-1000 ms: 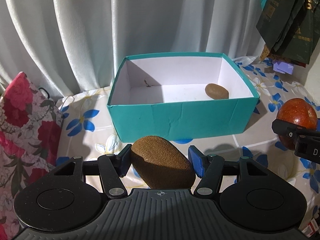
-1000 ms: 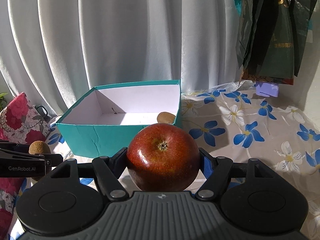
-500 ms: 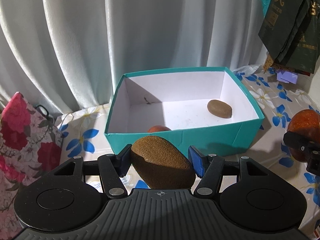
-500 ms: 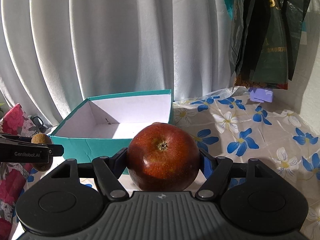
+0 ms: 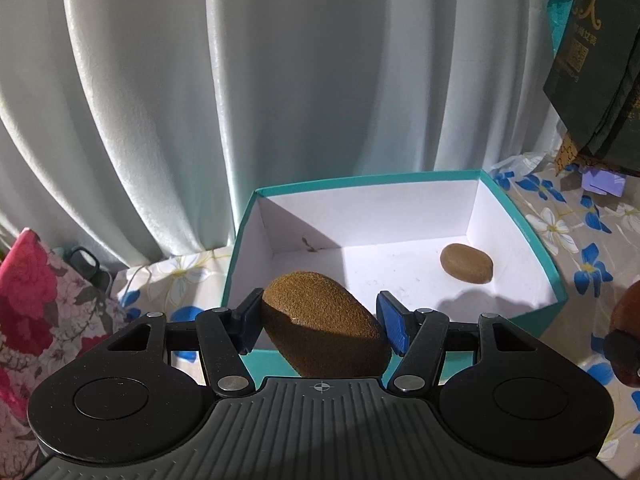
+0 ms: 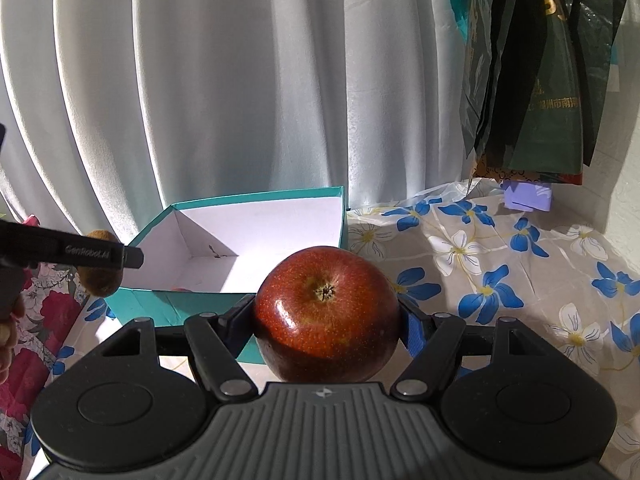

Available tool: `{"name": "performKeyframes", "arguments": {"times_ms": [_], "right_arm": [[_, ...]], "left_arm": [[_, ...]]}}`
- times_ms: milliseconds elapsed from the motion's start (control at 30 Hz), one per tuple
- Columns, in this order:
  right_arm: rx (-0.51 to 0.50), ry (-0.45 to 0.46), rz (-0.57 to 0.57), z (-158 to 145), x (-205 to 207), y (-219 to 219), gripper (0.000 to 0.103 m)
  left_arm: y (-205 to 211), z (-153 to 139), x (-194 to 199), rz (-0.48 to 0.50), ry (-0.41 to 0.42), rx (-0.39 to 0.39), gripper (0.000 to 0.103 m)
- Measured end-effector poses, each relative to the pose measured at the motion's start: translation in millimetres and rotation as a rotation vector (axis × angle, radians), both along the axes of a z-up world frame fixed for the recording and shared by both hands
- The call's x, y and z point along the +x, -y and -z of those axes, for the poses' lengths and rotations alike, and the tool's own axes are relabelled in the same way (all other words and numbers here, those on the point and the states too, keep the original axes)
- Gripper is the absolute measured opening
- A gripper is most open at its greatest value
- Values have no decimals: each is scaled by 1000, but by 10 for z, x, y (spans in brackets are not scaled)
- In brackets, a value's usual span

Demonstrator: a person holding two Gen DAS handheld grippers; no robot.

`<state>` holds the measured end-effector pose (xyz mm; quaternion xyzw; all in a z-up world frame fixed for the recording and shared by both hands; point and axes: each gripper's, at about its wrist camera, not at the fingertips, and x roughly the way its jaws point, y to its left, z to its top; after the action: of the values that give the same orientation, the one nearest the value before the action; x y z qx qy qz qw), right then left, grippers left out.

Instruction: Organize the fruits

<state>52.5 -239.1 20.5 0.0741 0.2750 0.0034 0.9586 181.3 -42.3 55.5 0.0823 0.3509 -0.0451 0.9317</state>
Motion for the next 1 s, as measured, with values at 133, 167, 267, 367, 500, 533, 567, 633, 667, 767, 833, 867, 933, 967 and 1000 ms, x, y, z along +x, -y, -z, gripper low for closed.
{"name": "performKeyframes", "arguments": {"times_ms": [133,167,267,367,500,533,567,633,667,767,833,867,933,967,1000], "right_arm": [[2,-1,0,7,18,3,73],[3,-1,0,6,19,3,73],[4,0,1,9,34,7,73],[5,-5,4,25,56,10,73],[5,-10,4,40,94,11,73],[5,-11,2,43,97,7,73],[4,-12,0,43,102,2,73],[4,-14,-3,45,117,1,73],[2,-13,-5,42,120,-3,73],[-1,-15,-7,43,132,-8,73],[-3,-17,-9,44,146,-3,73],[-3,-17,-10,43,149,-4,73],[-7,-17,-13,43,156,-8,73],[-7,-17,-14,41,158,-9,73],[-7,-17,-14,41,160,-11,73]], "left_arm": [[-51,155,228,-19,-21,-10,65],[-69,190,280,-28,-31,-10,65],[-119,263,394,-44,-43,-19,65],[-145,307,469,-49,-47,-21,65],[-157,371,564,-57,-56,-19,65],[-159,400,595,-59,-59,-17,65],[-160,427,625,-60,-64,-15,65],[-161,478,669,-64,-77,-15,65],[-161,505,688,-64,-82,-16,65],[-164,590,745,-74,-100,-5,65],[-174,640,778,-80,-112,-1,65],[-185,662,794,-86,-119,-2,65],[-207,687,812,-95,-119,-1,65],[-215,690,821,-99,-116,0,65],[-224,692,832,-102,-117,0,65]]}}
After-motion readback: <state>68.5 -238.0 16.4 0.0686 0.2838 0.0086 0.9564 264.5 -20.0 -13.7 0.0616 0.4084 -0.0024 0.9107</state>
